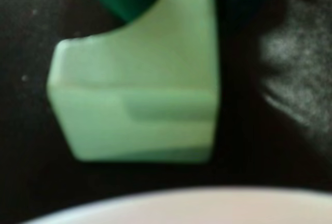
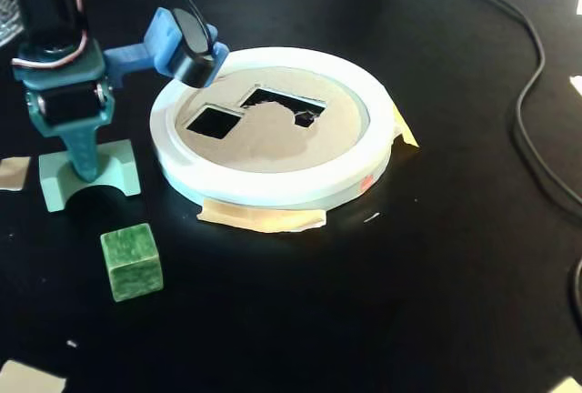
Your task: Pick up the U shape block and drop it in corresponding U shaped hole
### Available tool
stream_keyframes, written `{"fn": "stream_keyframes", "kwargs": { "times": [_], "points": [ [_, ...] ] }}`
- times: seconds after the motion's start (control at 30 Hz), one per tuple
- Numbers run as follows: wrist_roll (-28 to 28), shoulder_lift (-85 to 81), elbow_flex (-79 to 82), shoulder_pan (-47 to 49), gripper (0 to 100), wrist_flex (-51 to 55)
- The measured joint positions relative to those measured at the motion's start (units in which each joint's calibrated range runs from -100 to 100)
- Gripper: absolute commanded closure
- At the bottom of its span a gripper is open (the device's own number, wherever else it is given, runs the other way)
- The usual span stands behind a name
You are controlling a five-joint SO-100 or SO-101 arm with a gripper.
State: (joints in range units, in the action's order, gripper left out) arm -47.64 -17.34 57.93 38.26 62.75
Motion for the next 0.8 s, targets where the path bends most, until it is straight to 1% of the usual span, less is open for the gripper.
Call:
{"fn": "stream_keyframes", "kwargs": {
  "times": [0.17, 0.37, 0.43, 0.5, 0.6, 0.67, 0.7, 0.8],
  "points": [
    [0.0, -2.5, 0.0, 0.0, 98, 0.0],
    [0.05, -15.07, 0.0, 0.3, 98, 0.29],
    [0.05, -16.23, -0.2, 0.3, 98, 1.07],
    [0.05, -17.21, -4.59, 0.2, 98, 2.23],
    [-0.54, -17.65, -14.25, 0.2, 98, 7.18],
    [-1.61, -17.12, -21.57, 0.3, 98, 12.61],
    [-2.49, -15.25, -27.43, 0.4, 98, 16.88],
    [-4.25, -10.61, -35.63, 0.5, 98, 20.37]
  ]
}}
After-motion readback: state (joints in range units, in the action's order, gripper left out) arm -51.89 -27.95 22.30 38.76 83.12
